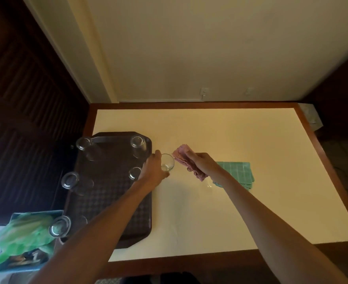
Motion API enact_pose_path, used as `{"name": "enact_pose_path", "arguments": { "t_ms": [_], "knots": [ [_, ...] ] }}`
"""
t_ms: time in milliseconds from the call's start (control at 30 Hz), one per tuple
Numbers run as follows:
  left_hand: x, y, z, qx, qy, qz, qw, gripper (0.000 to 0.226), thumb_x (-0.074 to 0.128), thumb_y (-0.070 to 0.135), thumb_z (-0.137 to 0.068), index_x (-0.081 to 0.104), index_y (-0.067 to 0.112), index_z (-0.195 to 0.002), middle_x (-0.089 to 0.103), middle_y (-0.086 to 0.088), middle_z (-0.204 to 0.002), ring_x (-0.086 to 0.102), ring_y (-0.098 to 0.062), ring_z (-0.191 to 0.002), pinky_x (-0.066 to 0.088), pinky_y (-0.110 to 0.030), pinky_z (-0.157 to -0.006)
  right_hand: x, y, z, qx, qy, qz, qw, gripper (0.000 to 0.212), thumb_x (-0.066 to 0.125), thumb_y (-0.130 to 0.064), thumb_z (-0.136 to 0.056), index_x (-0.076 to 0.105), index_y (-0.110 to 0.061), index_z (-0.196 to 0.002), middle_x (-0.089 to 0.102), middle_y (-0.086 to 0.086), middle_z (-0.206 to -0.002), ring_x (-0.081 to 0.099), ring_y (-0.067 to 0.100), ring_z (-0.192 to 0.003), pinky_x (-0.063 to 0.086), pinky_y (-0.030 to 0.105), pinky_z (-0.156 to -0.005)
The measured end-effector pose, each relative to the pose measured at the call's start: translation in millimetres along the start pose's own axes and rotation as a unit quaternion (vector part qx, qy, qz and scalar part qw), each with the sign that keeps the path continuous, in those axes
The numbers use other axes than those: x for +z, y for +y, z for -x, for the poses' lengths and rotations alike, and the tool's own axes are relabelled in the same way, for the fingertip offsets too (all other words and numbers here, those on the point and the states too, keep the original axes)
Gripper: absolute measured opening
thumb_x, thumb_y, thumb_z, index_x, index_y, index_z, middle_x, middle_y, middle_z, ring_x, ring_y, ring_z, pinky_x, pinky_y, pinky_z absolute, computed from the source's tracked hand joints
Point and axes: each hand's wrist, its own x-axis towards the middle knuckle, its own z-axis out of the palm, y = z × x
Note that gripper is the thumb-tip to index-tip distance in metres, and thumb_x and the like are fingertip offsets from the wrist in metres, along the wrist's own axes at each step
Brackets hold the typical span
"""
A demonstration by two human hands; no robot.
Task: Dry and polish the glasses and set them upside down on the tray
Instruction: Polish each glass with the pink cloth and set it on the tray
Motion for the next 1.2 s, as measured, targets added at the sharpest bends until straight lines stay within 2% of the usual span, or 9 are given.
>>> {"name": "enact_pose_path", "arguments": {
  "t_ms": [267,400,567,667,867,967,1033,1100,1200],
  "knots": [
    [-31.2,12.5,10.4,0.060,0.042,0.135,0.988,0.069,0.092,0.023,-0.065,0.044,0.017,-0.114,0.065,-0.001,-0.103,0.067,-0.022,-0.092,0.059,-0.038,-0.079,-8.5,-30.0,13.4,-0.060,-0.050,0.008,0.997,0.064,0.051,-0.072,-0.088,0.064,-0.010,-0.078,0.059,0.003,-0.058,0.042,0.016,-0.040,0.034,0.021,-0.042],
    [-75.9,26.3,16.4,0.132,0.028,0.123,0.983,0.074,0.093,0.025,-0.069,0.051,0.023,-0.129,0.062,0.008,-0.117,0.061,-0.009,-0.106,0.048,-0.014,-0.084,-15.1,-59.7,22.3,-0.121,-0.072,0.081,0.987,0.065,0.049,-0.071,-0.090,0.067,-0.011,-0.072,0.062,0.005,-0.058,0.048,0.019,-0.043,0.041,0.028,-0.047],
    [-133.6,40.6,22.4,0.193,0.014,0.054,0.980,0.073,0.097,0.032,-0.064,0.058,0.036,-0.126,0.063,0.006,-0.121,0.061,-0.012,-0.109,0.057,-0.036,-0.092,-23.4,-90.3,32.9,-0.176,-0.045,0.218,0.959,0.072,0.042,-0.070,-0.093,0.070,-0.008,-0.069,0.064,0.006,-0.056,0.052,0.020,-0.041,0.045,0.030,-0.048],
    [-166.2,57.3,25.8,0.206,-0.013,0.030,0.978,0.073,0.098,0.034,-0.062,0.064,0.036,-0.127,0.059,0.010,-0.119,0.060,-0.011,-0.109,0.055,-0.031,-0.088,-24.0,-112.5,39.2,-0.202,-0.064,0.238,0.948,0.062,0.045,-0.066,-0.094,0.072,-0.012,-0.077,0.068,0.003,-0.061,0.054,0.019,-0.042,0.045,0.027,-0.044],
    [-212.6,87.8,40.7,0.238,-0.031,0.022,0.971,0.074,0.098,0.032,-0.063,0.066,0.035,-0.130,0.054,0.014,-0.112,0.057,-0.011,-0.111,0.050,-0.031,-0.092,-15.8,-152.5,51.3,-0.264,-0.085,0.219,0.935,0.047,0.054,-0.068,-0.090,0.076,-0.026,-0.092,0.074,0.002,-0.072,0.067,0.032,-0.060,0.059,0.043,-0.065],
    [-233.0,78.3,39.4,0.204,-0.065,0.142,0.967,0.068,0.092,0.040,-0.072,0.063,0.035,-0.133,0.060,0.017,-0.125,0.058,-0.014,-0.125,0.049,-0.034,-0.100,-14.4,-165.1,63.4,-0.304,-0.040,0.205,0.930,0.028,0.057,-0.051,-0.097,0.072,-0.043,-0.075,0.066,0.000,-0.054,0.057,0.026,-0.043,0.050,0.037,-0.047],
    [-238.9,69.6,38.6,0.118,-0.101,0.276,0.949,0.074,0.075,0.068,-0.078,0.057,0.033,-0.140,0.058,0.005,-0.140,0.056,-0.022,-0.130,0.051,-0.045,-0.101,-13.7,-170.7,67.3,-0.321,-0.016,0.210,0.924,0.044,0.057,-0.041,-0.099,0.067,-0.036,-0.057,0.058,-0.004,-0.043,0.051,0.018,-0.035,0.049,0.035,-0.046],
    [-238.3,62.5,38.3,0.012,-0.162,0.363,0.917,0.088,0.043,0.089,-0.083,0.052,0.027,-0.146,0.052,-0.007,-0.149,0.064,-0.032,-0.122,0.057,-0.043,-0.091,-12.6,-176.1,68.0,-0.334,-0.005,0.206,0.920,0.040,0.059,-0.040,-0.098,0.064,-0.023,-0.062,0.061,0.003,-0.047,0.052,0.014,-0.034,0.047,0.027,-0.042],
    [-229.1,66.9,41.5,-0.036,-0.164,0.394,0.903,0.085,0.024,0.077,-0.096,0.060,0.012,-0.136,0.069,-0.011,-0.120,0.073,-0.025,-0.089,0.056,-0.031,-0.070,-6.8,-182.2,60.9,-0.360,0.052,0.241,0.900,0.044,0.063,-0.042,-0.095,0.062,-0.014,-0.061,0.058,-0.001,-0.043,0.053,0.004,-0.034,0.043,0.019,-0.043]
  ]
}}
